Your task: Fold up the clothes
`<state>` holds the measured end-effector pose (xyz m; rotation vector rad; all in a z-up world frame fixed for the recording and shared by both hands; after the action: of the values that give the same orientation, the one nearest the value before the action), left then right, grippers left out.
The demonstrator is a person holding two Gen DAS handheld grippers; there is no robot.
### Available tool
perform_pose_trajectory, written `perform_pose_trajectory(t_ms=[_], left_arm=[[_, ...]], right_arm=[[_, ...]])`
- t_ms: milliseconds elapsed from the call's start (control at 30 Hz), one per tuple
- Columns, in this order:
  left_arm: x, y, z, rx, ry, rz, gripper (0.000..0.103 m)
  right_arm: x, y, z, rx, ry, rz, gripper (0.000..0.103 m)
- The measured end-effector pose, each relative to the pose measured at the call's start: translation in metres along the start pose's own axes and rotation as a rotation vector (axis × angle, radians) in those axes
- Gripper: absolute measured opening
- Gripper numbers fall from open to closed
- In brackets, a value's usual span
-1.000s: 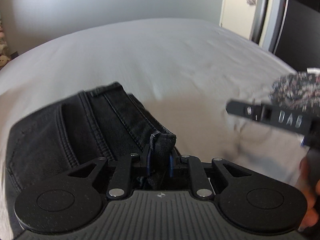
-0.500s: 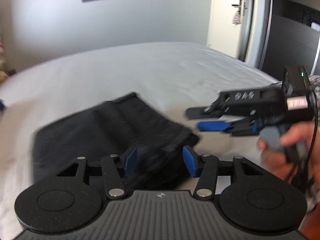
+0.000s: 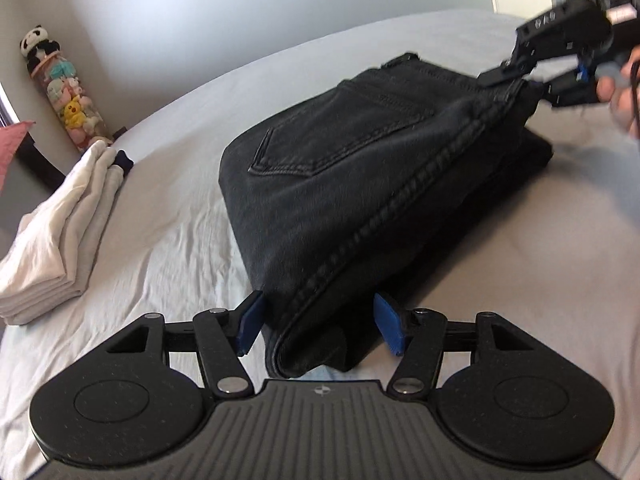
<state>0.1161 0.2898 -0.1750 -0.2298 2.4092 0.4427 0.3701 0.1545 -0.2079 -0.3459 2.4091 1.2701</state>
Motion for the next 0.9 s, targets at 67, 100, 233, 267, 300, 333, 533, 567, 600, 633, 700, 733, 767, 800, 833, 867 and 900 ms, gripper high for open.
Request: perform_pose_trajectory(t_ms=[67, 100, 233, 267, 300, 333, 533, 567, 600, 633, 700, 733, 767, 800, 833, 867, 900], left_arm=[[0.0, 0.004, -0.002, -0.043, -0.004, -0.004, 0.039], [-0.001, 0.008, -0.004, -0.032, -0.007, -0.021, 0.033], [-0.003, 0.017, -0.013, -0.001, -0.031, -0.042, 0.024], [-0.003, 0.017, -0.015, 0.002, -0.037, -0.036, 0.024], [-0.003, 0.015, -0.016, 0.002, -0.044, -0.028, 0.023], [-0.003, 0.014, -0.015, 0.006, -0.049, -0.028, 0.023], [0.006, 0.017, -0.003, 0.072, -0.039, -0.086, 0.022], [0.007, 0.02, -0.001, 0.095, -0.036, -0.121, 0.022], [0.009, 0.024, 0.001, 0.118, -0.032, -0.153, 0.022], [0.01, 0.026, 0.003, 0.132, -0.026, -0.169, 0.022], [0.011, 0.023, 0.003, 0.128, -0.023, -0.156, 0.023], [0.011, 0.022, 0.003, 0.126, -0.021, -0.15, 0.023], [0.011, 0.021, 0.002, 0.124, -0.021, -0.144, 0.024], [0.01, 0.021, 0.0, 0.122, -0.027, -0.138, 0.026], [0.009, 0.02, -0.003, 0.119, -0.033, -0.133, 0.028], [0.009, 0.021, -0.006, 0.117, -0.041, -0.13, 0.03], [0.008, 0.022, -0.009, 0.122, -0.042, -0.131, 0.035]], right_arm=[[-0.001, 0.007, -0.007, -0.026, -0.03, -0.014, 0.013], [-0.003, 0.012, -0.012, -0.045, -0.048, -0.024, 0.012], [-0.009, 0.035, -0.038, -0.126, -0.124, -0.07, 0.011], [-0.008, 0.034, -0.04, -0.115, -0.127, -0.067, 0.011], [-0.007, 0.027, -0.037, -0.081, -0.114, -0.048, 0.01], [-0.005, 0.02, -0.035, -0.048, -0.101, -0.029, 0.01], [0.006, -0.008, -0.012, 0.118, -0.021, 0.0, 0.01], [0.007, -0.008, -0.009, 0.137, -0.011, -0.015, 0.01], [0.009, -0.009, -0.006, 0.154, -0.001, -0.026, 0.01], [0.011, -0.011, -0.003, 0.165, 0.01, -0.03, 0.01], [0.012, -0.016, 0.0, 0.173, 0.029, -0.028, 0.01], [0.011, -0.016, 0.0, 0.172, 0.035, -0.027, 0.01], [0.011, -0.016, -0.001, 0.171, 0.04, -0.03, 0.011], [0.01, -0.015, -0.002, 0.172, 0.042, -0.042, 0.011], [0.01, -0.013, -0.004, 0.172, 0.041, -0.058, 0.013], [0.009, -0.012, -0.005, 0.17, 0.038, -0.073, 0.015], [0.008, -0.01, -0.007, 0.166, 0.035, -0.083, 0.02]])
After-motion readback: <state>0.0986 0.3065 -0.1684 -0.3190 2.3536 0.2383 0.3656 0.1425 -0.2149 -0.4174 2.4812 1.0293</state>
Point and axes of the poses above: each gripper's, at about its wrist camera, not at the fingertips, and z roughly the way its jaws point, y to its left, x to its underside, the point moved 5 cm from there along z, roughly the way its jaws point, and after that the axes turned 7 degrees about x, right-handed, at the moved point
